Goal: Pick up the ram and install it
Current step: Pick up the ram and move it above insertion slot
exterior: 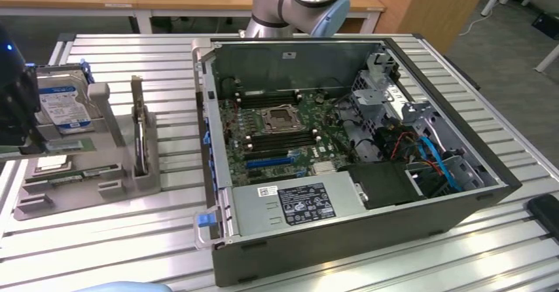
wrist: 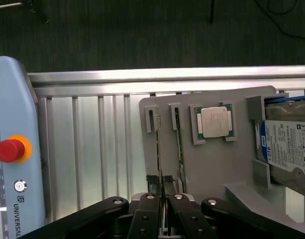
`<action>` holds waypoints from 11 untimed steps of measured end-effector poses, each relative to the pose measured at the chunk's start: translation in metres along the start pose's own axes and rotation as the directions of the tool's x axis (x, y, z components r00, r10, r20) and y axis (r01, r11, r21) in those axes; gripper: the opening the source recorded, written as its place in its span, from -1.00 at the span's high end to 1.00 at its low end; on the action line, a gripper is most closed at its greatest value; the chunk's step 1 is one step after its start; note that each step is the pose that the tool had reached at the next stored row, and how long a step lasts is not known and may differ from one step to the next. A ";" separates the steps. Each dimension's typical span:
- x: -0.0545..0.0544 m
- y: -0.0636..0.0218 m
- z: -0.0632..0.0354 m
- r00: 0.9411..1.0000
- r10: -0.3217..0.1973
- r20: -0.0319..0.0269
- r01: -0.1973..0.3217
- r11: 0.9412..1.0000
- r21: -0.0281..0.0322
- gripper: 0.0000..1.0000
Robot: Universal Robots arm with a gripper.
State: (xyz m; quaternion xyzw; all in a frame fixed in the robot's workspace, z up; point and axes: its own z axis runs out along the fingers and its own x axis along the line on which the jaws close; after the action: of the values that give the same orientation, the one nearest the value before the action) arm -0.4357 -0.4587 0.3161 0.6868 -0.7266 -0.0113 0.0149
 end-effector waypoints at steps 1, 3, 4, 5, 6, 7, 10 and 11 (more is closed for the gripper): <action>0.000 0.0001 -0.0024 1.000 0.003 0.000 -0.003 1.000 0.000 0.74; 0.000 0.0003 -0.0078 1.000 0.010 0.000 -0.010 1.000 0.000 0.74; 0.000 0.0004 -0.0105 1.000 0.014 0.001 -0.014 1.000 0.000 0.74; 0.000 0.0005 -0.0131 1.000 0.017 0.001 -0.017 1.000 0.000 0.74; 0.000 0.0006 -0.0157 1.000 0.020 0.001 -0.020 1.000 -0.001 0.74; 0.000 0.0007 -0.0183 1.000 0.022 0.001 -0.022 1.000 -0.001 0.74; 0.000 0.0010 -0.0266 1.000 0.029 0.001 -0.029 1.000 -0.001 0.74; 0.000 0.0011 -0.0296 1.000 0.031 0.001 -0.031 1.000 -0.001 0.74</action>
State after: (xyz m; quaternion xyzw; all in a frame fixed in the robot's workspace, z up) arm -0.4357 -0.4587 0.3458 0.6754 -0.7372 -0.0117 0.0150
